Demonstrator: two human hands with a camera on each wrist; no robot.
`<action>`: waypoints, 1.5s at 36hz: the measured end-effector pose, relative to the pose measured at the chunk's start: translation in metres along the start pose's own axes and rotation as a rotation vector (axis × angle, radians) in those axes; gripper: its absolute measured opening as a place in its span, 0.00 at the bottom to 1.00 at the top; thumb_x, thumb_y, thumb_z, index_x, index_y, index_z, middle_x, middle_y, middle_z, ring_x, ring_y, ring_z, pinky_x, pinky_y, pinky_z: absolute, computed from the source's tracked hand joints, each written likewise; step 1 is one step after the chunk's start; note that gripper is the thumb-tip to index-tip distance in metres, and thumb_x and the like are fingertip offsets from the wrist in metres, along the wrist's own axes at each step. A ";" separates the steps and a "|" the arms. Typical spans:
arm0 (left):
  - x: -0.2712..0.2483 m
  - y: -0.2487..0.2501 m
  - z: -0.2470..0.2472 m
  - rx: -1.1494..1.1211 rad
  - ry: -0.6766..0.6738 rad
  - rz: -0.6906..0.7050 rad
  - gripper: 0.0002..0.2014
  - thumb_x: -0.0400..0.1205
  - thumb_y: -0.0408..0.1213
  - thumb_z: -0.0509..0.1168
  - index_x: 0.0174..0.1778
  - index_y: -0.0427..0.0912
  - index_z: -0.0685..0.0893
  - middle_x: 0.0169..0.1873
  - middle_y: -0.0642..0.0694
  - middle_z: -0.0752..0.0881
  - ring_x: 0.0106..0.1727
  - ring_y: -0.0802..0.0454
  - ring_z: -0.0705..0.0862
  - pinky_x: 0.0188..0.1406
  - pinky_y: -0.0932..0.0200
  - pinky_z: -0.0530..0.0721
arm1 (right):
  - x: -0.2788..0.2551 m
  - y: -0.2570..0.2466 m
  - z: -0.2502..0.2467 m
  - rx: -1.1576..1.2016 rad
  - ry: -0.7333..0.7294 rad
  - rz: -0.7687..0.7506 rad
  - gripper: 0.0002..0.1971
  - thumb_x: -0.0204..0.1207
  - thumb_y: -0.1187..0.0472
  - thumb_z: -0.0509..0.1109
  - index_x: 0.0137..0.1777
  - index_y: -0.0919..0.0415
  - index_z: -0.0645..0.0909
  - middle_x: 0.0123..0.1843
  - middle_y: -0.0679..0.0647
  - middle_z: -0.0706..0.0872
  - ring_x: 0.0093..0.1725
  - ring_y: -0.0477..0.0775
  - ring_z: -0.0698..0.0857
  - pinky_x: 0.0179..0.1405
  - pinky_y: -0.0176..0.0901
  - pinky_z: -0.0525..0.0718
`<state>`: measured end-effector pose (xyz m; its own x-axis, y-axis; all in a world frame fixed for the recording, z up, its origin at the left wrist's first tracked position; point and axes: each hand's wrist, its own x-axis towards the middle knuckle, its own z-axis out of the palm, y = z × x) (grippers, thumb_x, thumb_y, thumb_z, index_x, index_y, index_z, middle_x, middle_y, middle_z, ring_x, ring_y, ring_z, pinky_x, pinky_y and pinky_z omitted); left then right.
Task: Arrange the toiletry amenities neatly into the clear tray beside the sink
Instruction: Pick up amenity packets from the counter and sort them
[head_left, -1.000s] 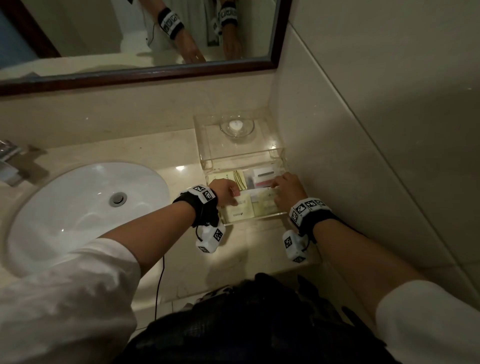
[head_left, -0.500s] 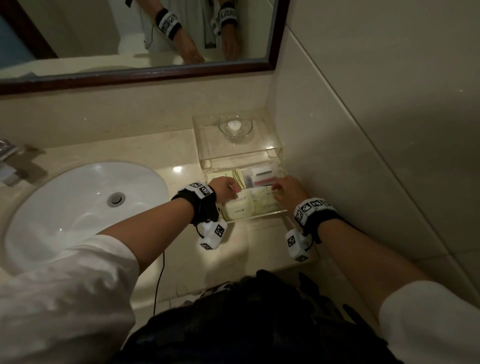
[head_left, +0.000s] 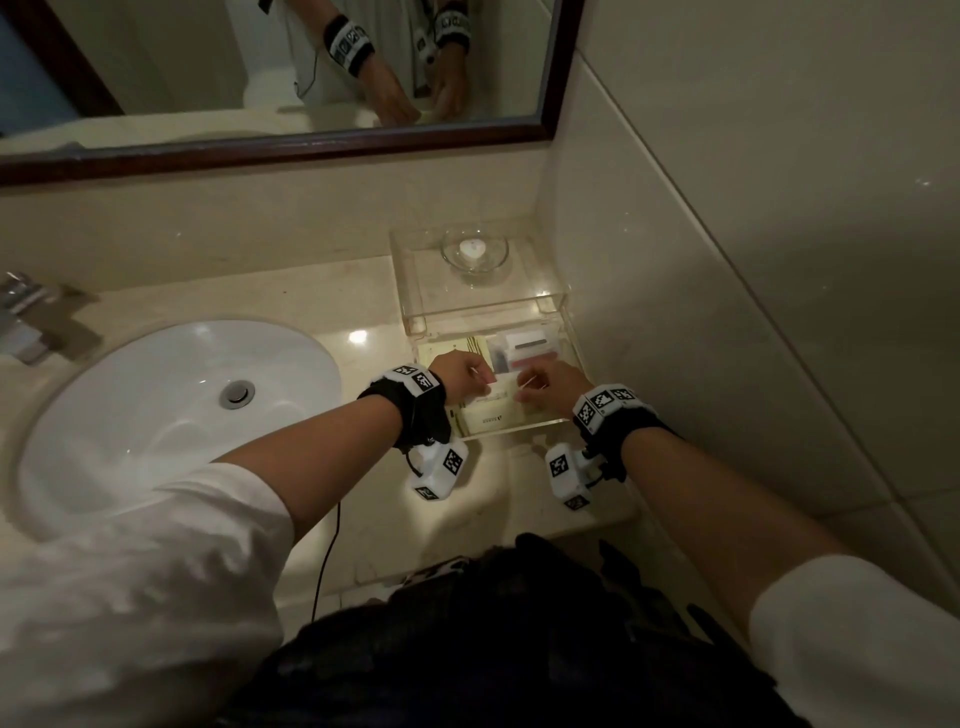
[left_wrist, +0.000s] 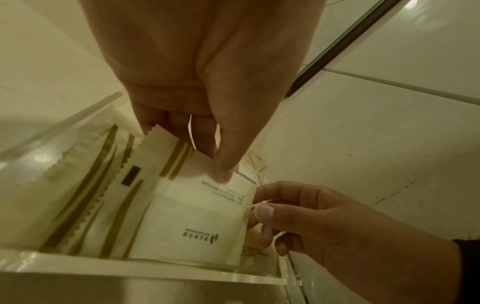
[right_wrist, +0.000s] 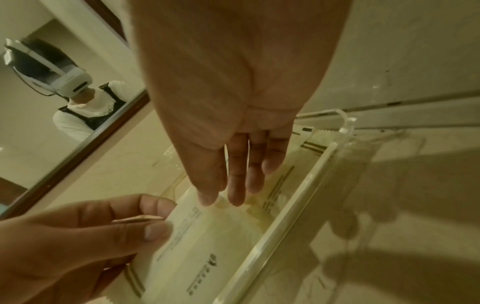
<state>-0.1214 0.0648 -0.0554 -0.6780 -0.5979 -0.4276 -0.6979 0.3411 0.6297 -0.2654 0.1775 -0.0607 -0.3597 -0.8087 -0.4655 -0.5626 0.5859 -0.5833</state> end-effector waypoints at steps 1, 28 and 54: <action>-0.001 0.000 0.000 -0.001 0.000 0.006 0.09 0.78 0.34 0.71 0.53 0.41 0.86 0.45 0.49 0.83 0.45 0.55 0.81 0.36 0.70 0.76 | 0.000 -0.001 0.001 -0.009 0.003 0.002 0.17 0.74 0.56 0.75 0.61 0.61 0.82 0.58 0.57 0.87 0.58 0.56 0.85 0.57 0.43 0.81; -0.007 -0.011 -0.009 0.246 -0.138 -0.062 0.22 0.81 0.43 0.67 0.71 0.43 0.77 0.66 0.44 0.81 0.68 0.45 0.78 0.67 0.55 0.74 | 0.003 0.001 0.006 -0.072 0.038 0.108 0.13 0.78 0.59 0.67 0.55 0.69 0.82 0.55 0.65 0.87 0.52 0.60 0.84 0.45 0.41 0.75; -0.001 -0.015 -0.031 0.670 -0.228 -0.126 0.19 0.79 0.48 0.67 0.60 0.39 0.85 0.46 0.45 0.83 0.52 0.47 0.83 0.54 0.57 0.81 | 0.015 0.003 0.012 -0.088 -0.039 0.082 0.06 0.76 0.58 0.72 0.51 0.56 0.83 0.57 0.54 0.86 0.55 0.53 0.82 0.50 0.40 0.73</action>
<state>-0.1024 0.0374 -0.0442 -0.5631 -0.5206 -0.6418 -0.7162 0.6949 0.0647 -0.2632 0.1680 -0.0776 -0.3787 -0.7547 -0.5357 -0.5963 0.6416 -0.4824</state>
